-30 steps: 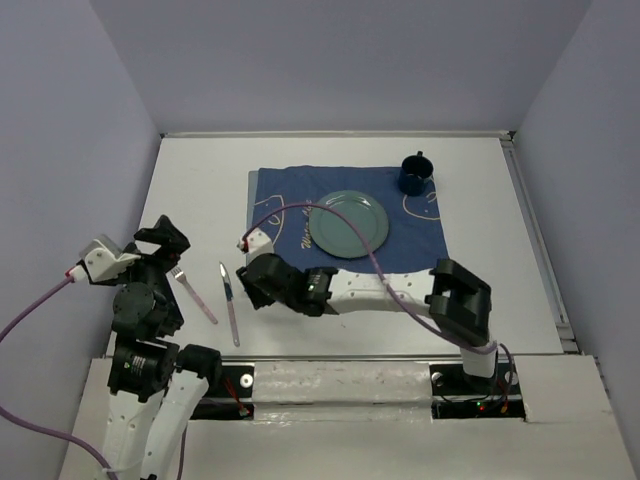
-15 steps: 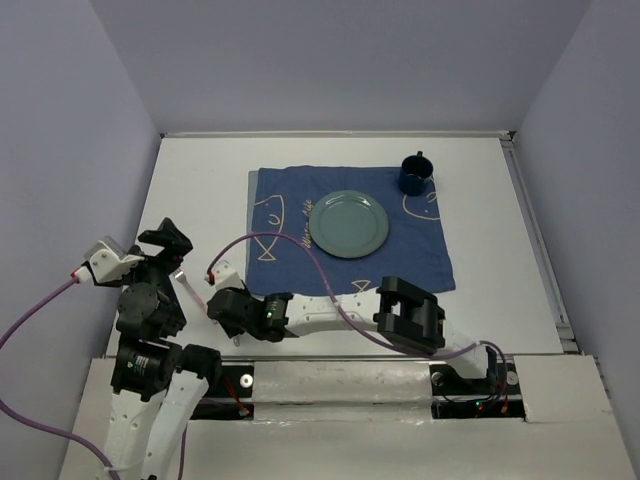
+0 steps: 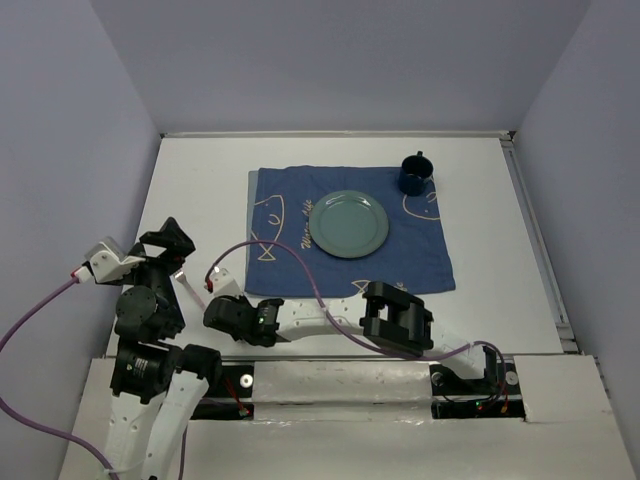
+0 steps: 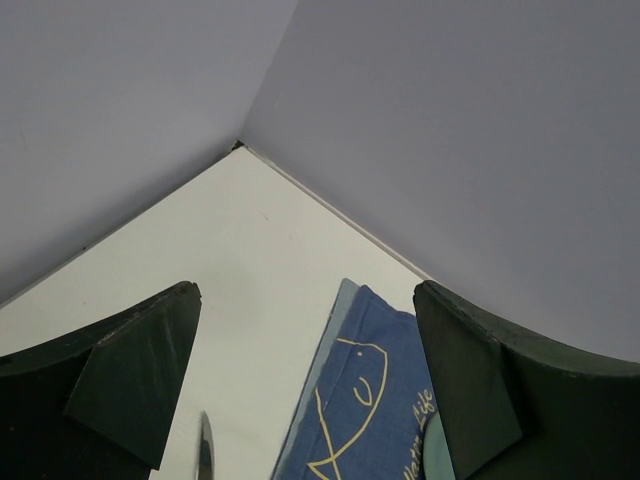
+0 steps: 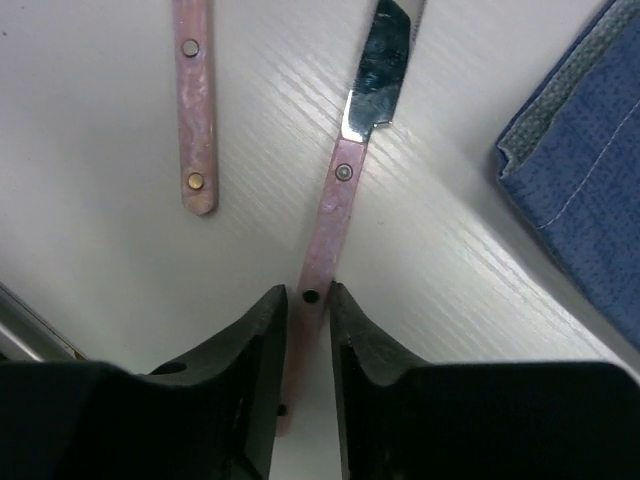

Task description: Set the dinner table for one person

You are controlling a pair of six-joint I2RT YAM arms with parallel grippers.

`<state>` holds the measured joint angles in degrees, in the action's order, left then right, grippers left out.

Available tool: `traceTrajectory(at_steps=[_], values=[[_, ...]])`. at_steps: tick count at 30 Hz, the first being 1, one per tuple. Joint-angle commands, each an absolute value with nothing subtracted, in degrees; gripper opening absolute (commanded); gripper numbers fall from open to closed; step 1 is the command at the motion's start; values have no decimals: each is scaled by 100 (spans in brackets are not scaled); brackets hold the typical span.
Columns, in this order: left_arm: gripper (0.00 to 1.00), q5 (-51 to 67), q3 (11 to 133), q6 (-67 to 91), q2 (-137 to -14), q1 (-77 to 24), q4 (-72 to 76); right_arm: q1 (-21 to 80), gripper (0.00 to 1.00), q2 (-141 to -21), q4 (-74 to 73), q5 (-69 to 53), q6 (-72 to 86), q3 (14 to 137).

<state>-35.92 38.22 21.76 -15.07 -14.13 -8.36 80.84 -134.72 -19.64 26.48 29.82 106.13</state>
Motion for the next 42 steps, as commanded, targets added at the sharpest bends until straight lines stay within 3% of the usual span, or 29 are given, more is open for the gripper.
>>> traceTrajectory(at_steps=[1,6,15,22,26,34,42], values=[[99,-3577,3779,2206,-1424,-1380,-492,8121,21,-13597,-2135,2935,3146,10819],[99,-3533,3771,2206,-1424,-1380,-483,8121,0,-13474,-2206,3338,3287,10740],[99,-3411,3762,2180,-1459,-1380,-448,8121,0,-12736,-2171,4464,3375,10670],[99,-2875,3744,2259,-1529,-1380,-369,8051,0,-11087,-1381,4956,3085,9793],[99,-2628,3884,2452,-1880,-1380,-562,7586,0,-10111,-1239,4939,3269,8651],[99,-1987,4008,2821,-2512,-1371,-835,5594,0,-8342,-915,4072,2929,5902],[99,-1424,4025,3085,-3313,-1371,-1054,3877,0,-7708,-397,2805,2101,4835]])
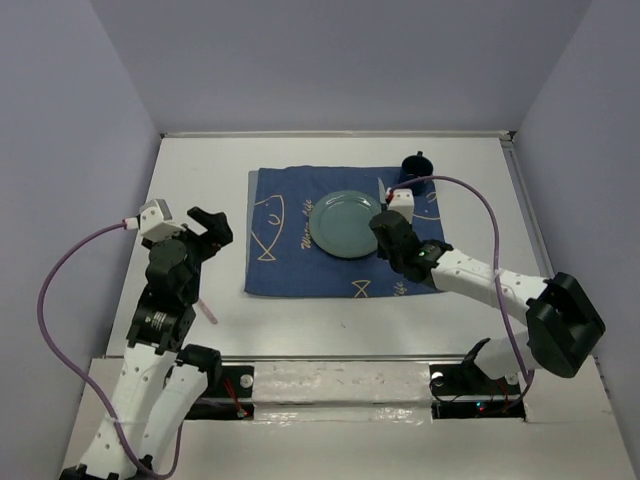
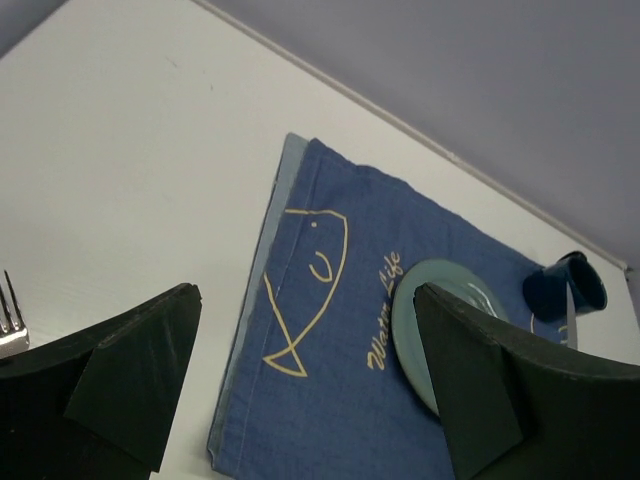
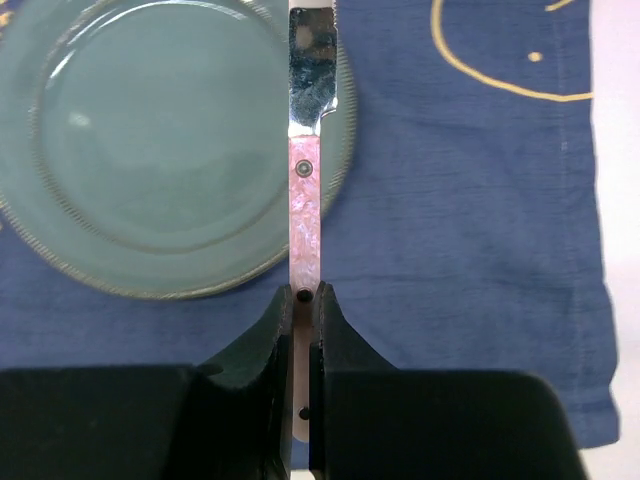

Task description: Set the dinner table for one person

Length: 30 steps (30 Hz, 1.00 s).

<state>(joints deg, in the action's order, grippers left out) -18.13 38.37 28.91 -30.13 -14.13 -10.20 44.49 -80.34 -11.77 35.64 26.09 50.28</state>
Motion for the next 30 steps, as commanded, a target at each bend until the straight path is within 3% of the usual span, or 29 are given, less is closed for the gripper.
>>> traceTrajectory(at_steps=[1,16,30], values=[[99,-1406,4017,3120,-3374,-1362,-1081,3728,0,-7717,-274,2621,1918,4756],[99,-1284,3841,3156,-4025,-994,-1459,2479,0,-8446,281,1239,1476,4614],[99,281,3727,2979,-4895,448,-1511,2241,0,-9193,35,1151,1881,4869]])
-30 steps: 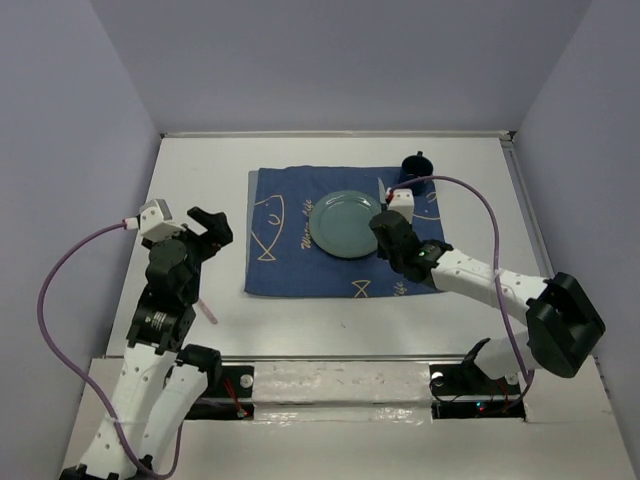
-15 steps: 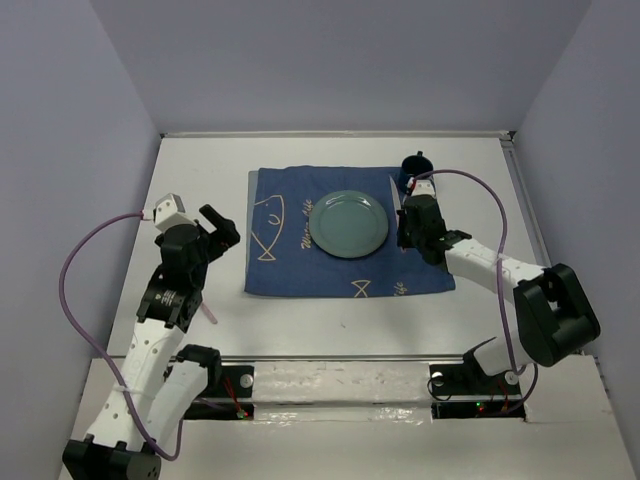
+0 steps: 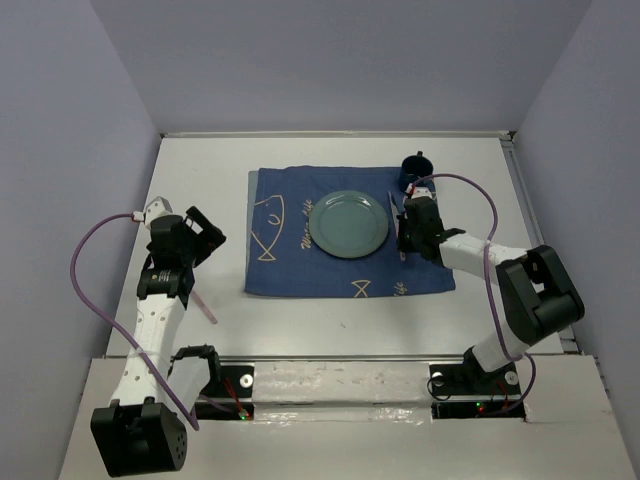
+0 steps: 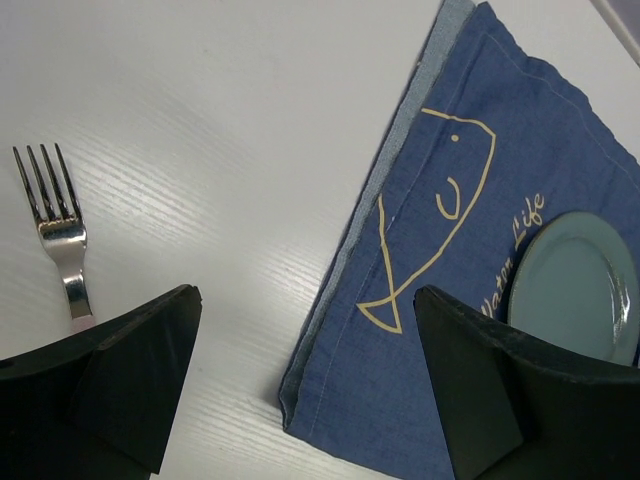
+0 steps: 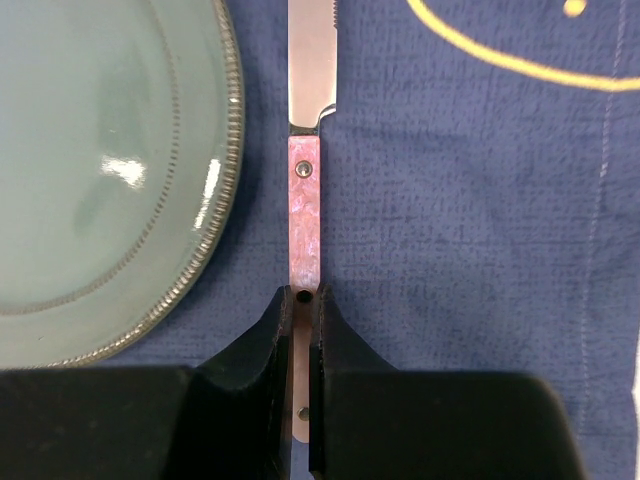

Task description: Set the dinner table for one person

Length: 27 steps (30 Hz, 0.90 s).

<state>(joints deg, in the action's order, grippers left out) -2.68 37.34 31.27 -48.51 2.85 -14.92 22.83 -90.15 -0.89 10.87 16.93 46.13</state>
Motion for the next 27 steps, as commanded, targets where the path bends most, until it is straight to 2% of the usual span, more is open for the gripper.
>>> traceTrajectory(at_steps=[1,6,9,10,11,13,14,21,27], values=[[99,273,3718,2997,-4887,440,-1529,2241,0,-9237,18,1195,1933,4878],[99,246,3709,3032,-4834,448,-1599,2241,0,-9404,-167,1494,2074,4957],[99,273,3727,3006,-4834,448,-1617,2241,23,-9273,-220,1573,2127,4957],[99,185,3735,2997,-4825,448,-1643,2241,36,-9203,-246,1582,2136,4957],[99,141,3744,2988,-4834,448,-1678,2241,57,-9037,-281,1582,2179,4948],[99,62,3771,2971,-4904,448,-1784,2241,73,-8799,-378,1468,2232,4922],[99,62,3771,3014,-5009,440,-1810,2241,76,-8537,-387,1268,2285,4878],[99,-457,3937,3173,-6037,500,-2345,2373,78,-7367,-422,844,2505,4676],[99,-1054,4078,3340,-6818,738,-2715,2373,78,-6856,-545,861,2356,4474]])
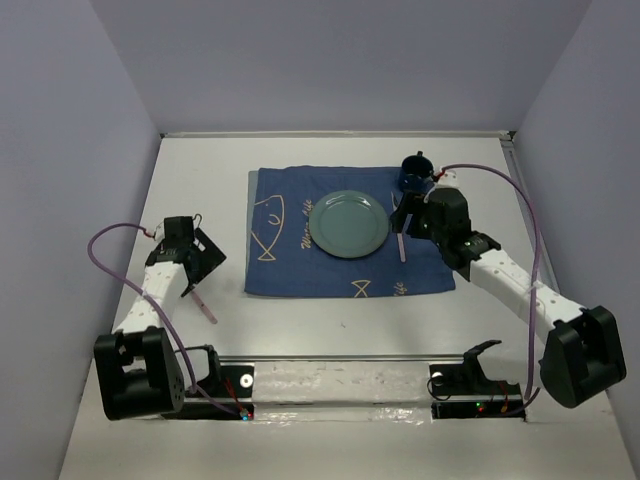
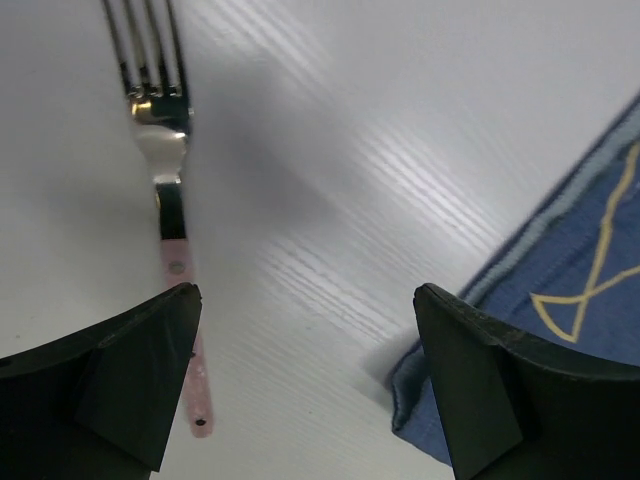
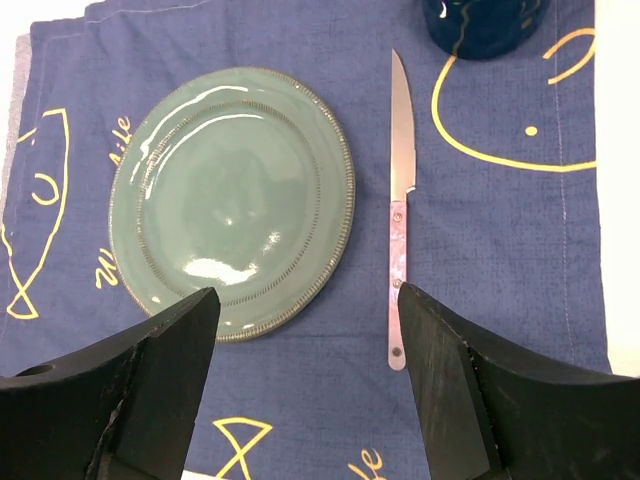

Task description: Set the dinner table for one person

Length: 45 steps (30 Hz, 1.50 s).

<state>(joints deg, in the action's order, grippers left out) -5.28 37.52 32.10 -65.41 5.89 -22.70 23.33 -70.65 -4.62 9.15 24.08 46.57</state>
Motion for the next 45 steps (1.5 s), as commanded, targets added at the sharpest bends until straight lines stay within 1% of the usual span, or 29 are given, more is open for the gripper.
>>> traceTrajectory(at_steps=[1,3,9,12,15,17,18,20,21,22,23,24,25,26,30,31,34,36,37,39,40,41,44,45], values=[[99,-1133,4087,3392,-6890,773,-2846,2373,78,-6786,-554,914,2321,4448],[99,-1378,4078,3515,-7066,800,-2917,2373,78,-6645,-571,1028,2303,4377],[98,-1696,4114,3753,-7409,809,-3112,2373,78,-6443,-606,879,2303,4351],[89,-1687,4096,3753,-7619,817,-3059,2373,77,-6355,-606,879,2312,4342],[74,-1556,4017,3753,-7866,817,-2867,2373,77,-6328,-606,879,2338,4315],[67,-1433,3955,3753,-7980,844,-2734,2373,77,-6346,-607,809,2355,4307],[57,-1389,3929,3770,-7998,879,-2629,2373,77,-6363,-606,800,2373,4307],[48,-1362,3902,3718,-7981,914,-2549,2373,76,-6381,-606,765,2382,4315],[42,-1362,3902,3709,-7946,949,-2523,2373,76,-6381,-606,765,2382,4315],[28,-1336,3894,3692,-7911,1010,-2453,2373,76,-6390,-606,773,2391,4324],[22,-1319,3885,3648,-7806,1028,-2417,2373,76,-6390,-606,791,2382,4333],[13,-1318,3893,3639,-7744,1037,-2391,2373,76,-6381,-606,808,2382,4324],[8,-1336,3894,3613,-7682,1037,-2373,2373,76,-6381,-606,817,2373,4324],[0,-1362,3937,3551,-7569,1046,-2373,2373,76,-6381,-606,843,2373,4316],[0,-1476,4192,3244,-7182,1081,-2399,2373,76,-6477,-598,826,2391,4324],[0,-1511,4279,3165,-6911,1081,-2417,2373,76,-6486,-598,826,2408,4333],[0,-1179,4657,2927,-6435,1011,-2286,2373,76,-6469,-598,914,2408,4324],[0,-1134,4981,2944,-6109,775,-2180,2373,76,-6425,-580,1019,2435,4298],[0,-1134,5105,2953,-6074,599,-2162,2373,77,-6407,-580,1054,2435,4289],[0,-1614,5457,2980,-6187,-591,-2127,2373,77,-6381,-554,1204,2443,4254],[0,-1756,5580,2979,-6275,-598,-2110,2373,77,-6381,-554,1221,2435,4254],[0,-1897,5703,2953,-6415,-1172,-2109,2373,77,-6381,-554,1256,2443,4245],[0,-1943,6221,2778,-7126,-1878,-2048,2373,77,-6372,-545,1450,2452,4228],[0,-1899,6458,2716,-7476,-1959,-2030,2373,77,-6372,-545,1537,2452,4210]])
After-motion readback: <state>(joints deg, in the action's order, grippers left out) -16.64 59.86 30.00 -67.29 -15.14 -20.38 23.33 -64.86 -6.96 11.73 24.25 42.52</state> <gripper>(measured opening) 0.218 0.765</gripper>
